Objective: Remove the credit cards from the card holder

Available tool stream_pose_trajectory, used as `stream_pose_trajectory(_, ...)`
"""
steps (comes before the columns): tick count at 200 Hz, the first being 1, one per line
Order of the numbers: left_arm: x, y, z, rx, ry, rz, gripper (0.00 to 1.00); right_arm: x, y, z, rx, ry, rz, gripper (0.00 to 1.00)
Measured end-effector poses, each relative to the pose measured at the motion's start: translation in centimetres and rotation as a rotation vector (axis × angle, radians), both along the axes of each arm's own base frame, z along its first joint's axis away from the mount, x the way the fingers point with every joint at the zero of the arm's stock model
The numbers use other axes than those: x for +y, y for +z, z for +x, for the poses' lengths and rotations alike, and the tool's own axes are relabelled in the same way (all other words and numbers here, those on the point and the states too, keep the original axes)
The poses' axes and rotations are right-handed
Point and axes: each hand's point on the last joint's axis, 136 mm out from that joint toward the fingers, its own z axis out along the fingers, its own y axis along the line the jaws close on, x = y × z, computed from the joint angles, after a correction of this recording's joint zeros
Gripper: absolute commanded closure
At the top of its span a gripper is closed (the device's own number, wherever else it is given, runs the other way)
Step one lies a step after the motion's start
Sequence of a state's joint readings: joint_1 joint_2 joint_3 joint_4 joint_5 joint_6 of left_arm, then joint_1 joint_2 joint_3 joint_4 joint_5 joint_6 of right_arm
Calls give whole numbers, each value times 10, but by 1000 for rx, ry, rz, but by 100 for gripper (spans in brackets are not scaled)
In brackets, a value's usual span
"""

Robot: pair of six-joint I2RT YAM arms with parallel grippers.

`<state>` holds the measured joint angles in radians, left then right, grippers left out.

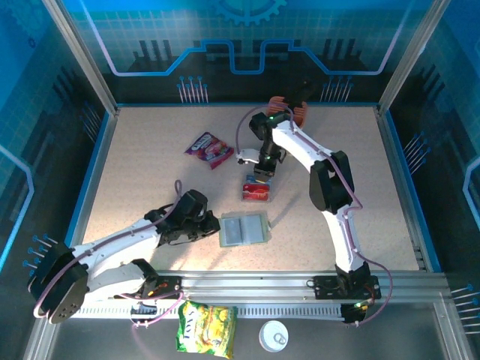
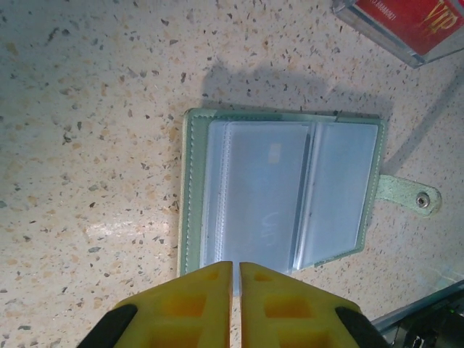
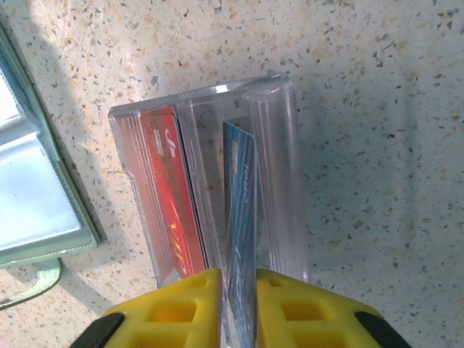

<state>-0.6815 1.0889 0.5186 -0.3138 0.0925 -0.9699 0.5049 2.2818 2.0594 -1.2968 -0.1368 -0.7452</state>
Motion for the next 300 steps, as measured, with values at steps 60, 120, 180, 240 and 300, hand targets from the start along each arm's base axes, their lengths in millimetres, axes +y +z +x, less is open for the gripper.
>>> stream_pose_trajectory(60,2,0,2,-8,10,4,89,5,44,32,-219,-48,48,78)
stream_pose_trajectory(120,1,0,3,-7,9,4,89,4,51,40,-285,-95,60,79)
stream_pose_trajectory(180,0,-13,-2,46,-3,24,89,27,74,2,-297,-120,135,78)
stream_pose_trajectory(240,-5,-1,1,25,-12,-8,88,49,103,-38,-292,-158,252,78)
stream_pose_trajectory(300,-6,8,2,8,2,-34,90,64,96,-75,-220,-236,338,79)
